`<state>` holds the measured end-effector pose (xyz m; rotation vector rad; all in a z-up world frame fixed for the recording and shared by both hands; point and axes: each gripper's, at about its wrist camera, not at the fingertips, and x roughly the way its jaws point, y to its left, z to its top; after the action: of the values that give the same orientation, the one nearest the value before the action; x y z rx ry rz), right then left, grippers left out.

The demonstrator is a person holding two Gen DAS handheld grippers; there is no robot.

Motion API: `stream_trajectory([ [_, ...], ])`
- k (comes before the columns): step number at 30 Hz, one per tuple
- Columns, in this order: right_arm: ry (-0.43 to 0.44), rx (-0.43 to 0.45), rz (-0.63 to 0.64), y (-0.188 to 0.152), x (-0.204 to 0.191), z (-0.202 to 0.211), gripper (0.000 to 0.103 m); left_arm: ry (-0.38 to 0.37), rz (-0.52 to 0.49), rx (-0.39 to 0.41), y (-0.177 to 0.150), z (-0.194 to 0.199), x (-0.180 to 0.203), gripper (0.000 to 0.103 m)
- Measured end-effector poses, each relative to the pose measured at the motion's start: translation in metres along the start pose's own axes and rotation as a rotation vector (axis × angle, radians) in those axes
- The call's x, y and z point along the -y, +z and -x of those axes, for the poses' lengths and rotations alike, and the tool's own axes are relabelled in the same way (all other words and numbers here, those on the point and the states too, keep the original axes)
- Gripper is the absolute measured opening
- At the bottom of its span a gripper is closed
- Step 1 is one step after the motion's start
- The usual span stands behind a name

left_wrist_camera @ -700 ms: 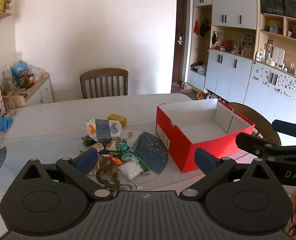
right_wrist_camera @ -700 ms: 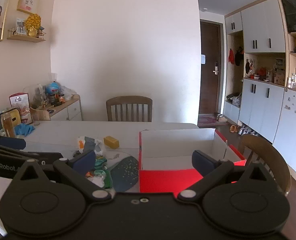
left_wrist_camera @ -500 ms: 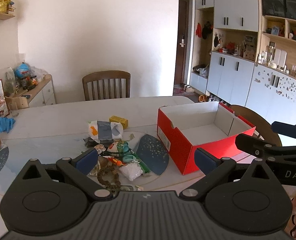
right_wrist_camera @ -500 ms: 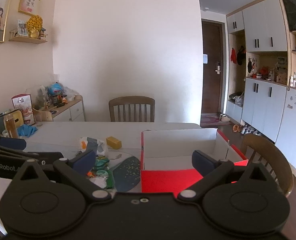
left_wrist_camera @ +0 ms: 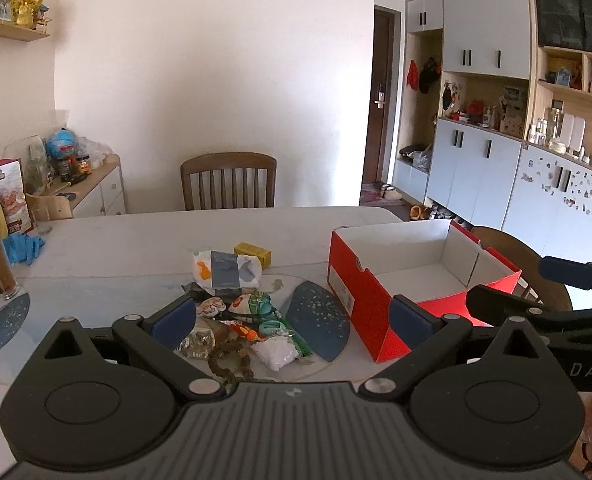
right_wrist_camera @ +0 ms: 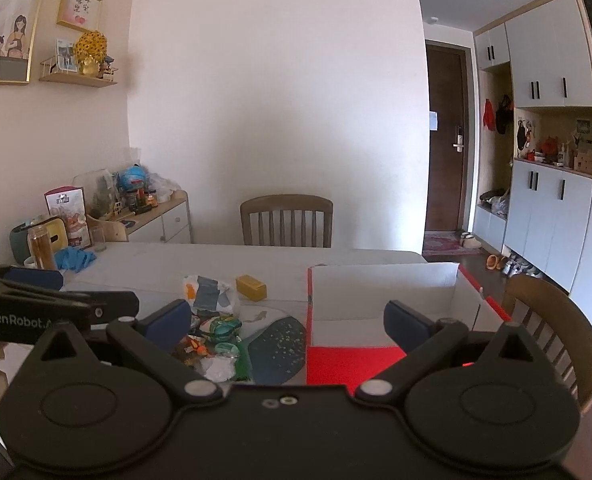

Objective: Organize objects
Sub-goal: 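Move the left gripper toward the silver foil snack bag in the pile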

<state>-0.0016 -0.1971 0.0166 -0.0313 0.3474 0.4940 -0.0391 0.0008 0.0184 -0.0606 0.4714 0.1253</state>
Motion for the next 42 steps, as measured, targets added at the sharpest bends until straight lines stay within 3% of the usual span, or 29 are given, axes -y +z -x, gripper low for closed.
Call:
stream_trajectory([
  [19,-0.059,-0.044,0.002,0.011,-0.033,-0.044,0.102,-0.071,-0.006,-0.039,0.010,-0.052,-0.051,0.102],
  [32,-0.042,-0.155,0.016,0.009,-0.058,-0.095,0.100,-0.116,0.026,-0.121,0.008,-0.099,-0.092,0.102],
  [42,-0.046,-0.257,0.068,-0.008,-0.076,-0.139,0.093,-0.050,0.030,-0.212,0.000,-0.162,-0.131,0.102],
])
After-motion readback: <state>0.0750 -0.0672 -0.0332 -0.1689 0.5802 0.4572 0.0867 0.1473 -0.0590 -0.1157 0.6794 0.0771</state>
